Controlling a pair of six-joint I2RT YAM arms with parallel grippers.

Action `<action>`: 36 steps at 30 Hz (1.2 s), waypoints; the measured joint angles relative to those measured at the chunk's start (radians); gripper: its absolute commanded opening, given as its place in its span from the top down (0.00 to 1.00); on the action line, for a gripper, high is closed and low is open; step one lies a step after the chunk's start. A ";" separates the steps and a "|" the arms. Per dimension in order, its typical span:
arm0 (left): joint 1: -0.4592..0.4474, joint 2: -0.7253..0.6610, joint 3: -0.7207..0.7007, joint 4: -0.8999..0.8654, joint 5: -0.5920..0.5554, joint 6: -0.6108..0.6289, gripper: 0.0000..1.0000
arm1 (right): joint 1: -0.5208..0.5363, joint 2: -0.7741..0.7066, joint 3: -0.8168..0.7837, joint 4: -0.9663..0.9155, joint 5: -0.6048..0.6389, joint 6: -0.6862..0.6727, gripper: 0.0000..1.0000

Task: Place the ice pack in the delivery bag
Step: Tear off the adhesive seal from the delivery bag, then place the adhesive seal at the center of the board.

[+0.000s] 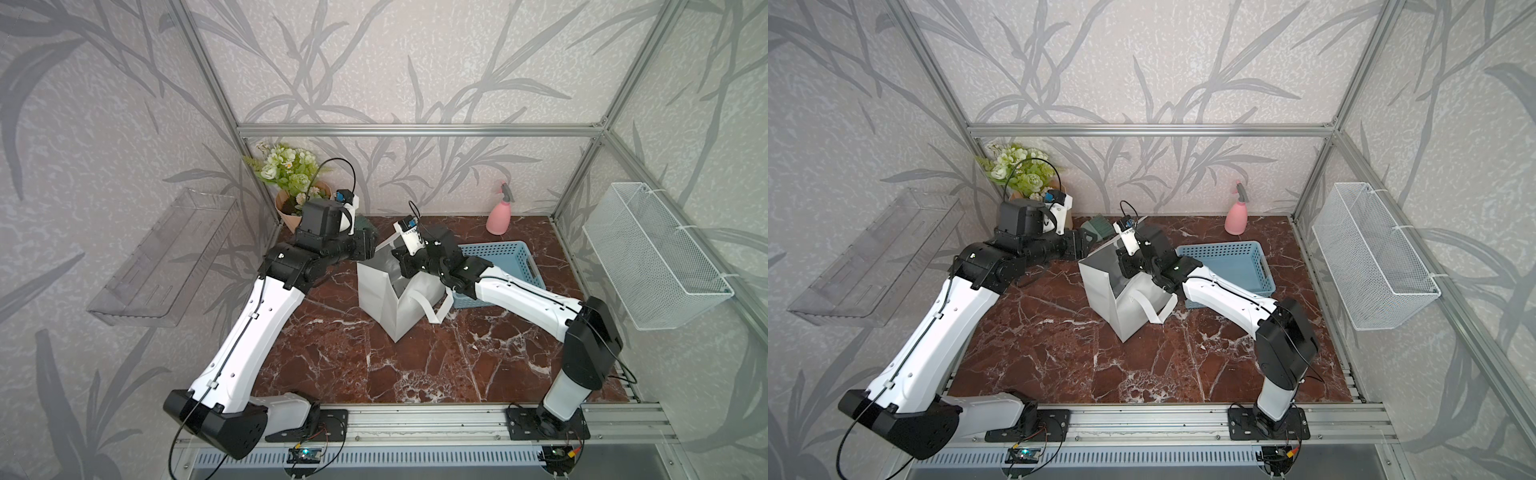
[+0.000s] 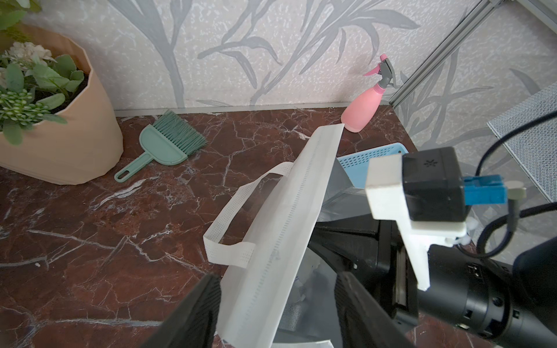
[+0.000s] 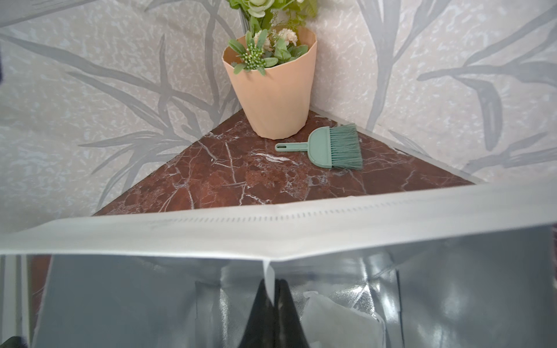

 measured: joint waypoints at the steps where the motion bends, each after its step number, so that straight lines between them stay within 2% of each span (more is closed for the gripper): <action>1: 0.001 0.000 0.000 0.000 0.000 0.000 0.35 | -0.003 -0.002 0.000 -0.003 0.014 -0.005 1.00; 7: 0.001 0.001 0.000 0.001 0.000 0.000 0.35 | -0.069 -0.082 -0.019 -0.061 0.148 -0.038 1.00; 15: 0.001 0.008 0.000 0.006 0.001 0.000 0.35 | -0.349 -0.255 -0.079 -0.101 0.298 -0.006 1.00; 19: 0.001 0.008 0.000 0.007 0.001 0.000 0.35 | -0.444 -0.312 -0.132 -0.122 0.355 0.027 1.00; 24: 0.002 0.008 -0.016 0.020 0.000 0.000 0.35 | -0.545 -0.431 -0.278 -0.164 0.409 0.095 1.00; 29: 0.002 0.008 -0.030 0.033 -0.006 0.001 0.35 | -0.554 -0.603 -0.463 -0.241 0.459 0.186 1.00; 36: 0.002 0.002 -0.071 0.076 -0.016 0.006 0.35 | -0.557 -0.824 -0.752 -0.395 0.505 0.402 1.00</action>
